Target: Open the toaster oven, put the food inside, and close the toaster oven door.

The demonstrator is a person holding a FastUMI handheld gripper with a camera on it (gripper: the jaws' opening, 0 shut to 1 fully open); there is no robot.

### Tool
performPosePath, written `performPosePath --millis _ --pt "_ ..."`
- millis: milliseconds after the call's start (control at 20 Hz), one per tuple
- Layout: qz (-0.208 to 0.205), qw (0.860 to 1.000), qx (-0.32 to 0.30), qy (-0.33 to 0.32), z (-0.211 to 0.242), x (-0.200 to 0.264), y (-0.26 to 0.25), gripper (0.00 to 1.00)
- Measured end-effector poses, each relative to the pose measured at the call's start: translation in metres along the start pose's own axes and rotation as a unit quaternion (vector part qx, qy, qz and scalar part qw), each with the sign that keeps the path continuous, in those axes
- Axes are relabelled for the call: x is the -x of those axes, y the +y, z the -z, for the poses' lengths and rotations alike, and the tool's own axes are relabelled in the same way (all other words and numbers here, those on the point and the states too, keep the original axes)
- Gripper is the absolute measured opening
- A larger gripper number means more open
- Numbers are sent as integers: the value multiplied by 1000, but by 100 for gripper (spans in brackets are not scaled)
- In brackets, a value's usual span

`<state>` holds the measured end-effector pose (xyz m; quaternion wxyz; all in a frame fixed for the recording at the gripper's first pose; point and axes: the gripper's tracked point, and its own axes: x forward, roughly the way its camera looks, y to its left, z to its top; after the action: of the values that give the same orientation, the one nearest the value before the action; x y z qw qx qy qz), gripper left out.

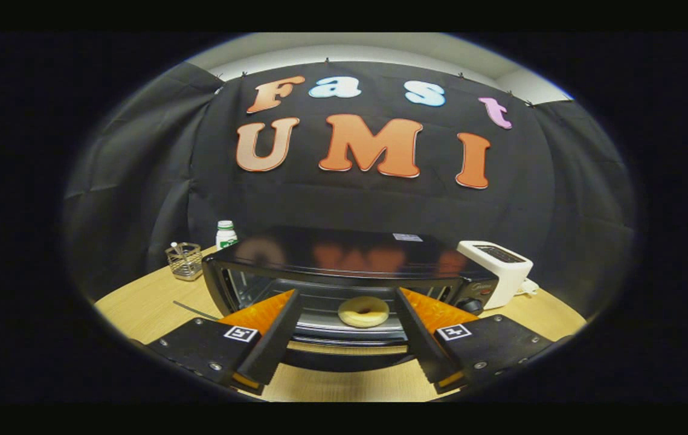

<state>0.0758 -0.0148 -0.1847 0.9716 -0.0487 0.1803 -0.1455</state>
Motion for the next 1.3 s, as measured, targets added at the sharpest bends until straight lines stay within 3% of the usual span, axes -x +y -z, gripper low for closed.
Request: performPosePath --millis 150,400,650,1050,1300 --pt "-36 999 10 -14 -13 27 20 91" --pt "-80 996 23 32 18 59 41 91" --pt "-53 996 74 22 29 55 31 88" --pt "-8 993 120 -20 9 14 20 88" --pt "-25 994 94 -43 -13 28 27 88"
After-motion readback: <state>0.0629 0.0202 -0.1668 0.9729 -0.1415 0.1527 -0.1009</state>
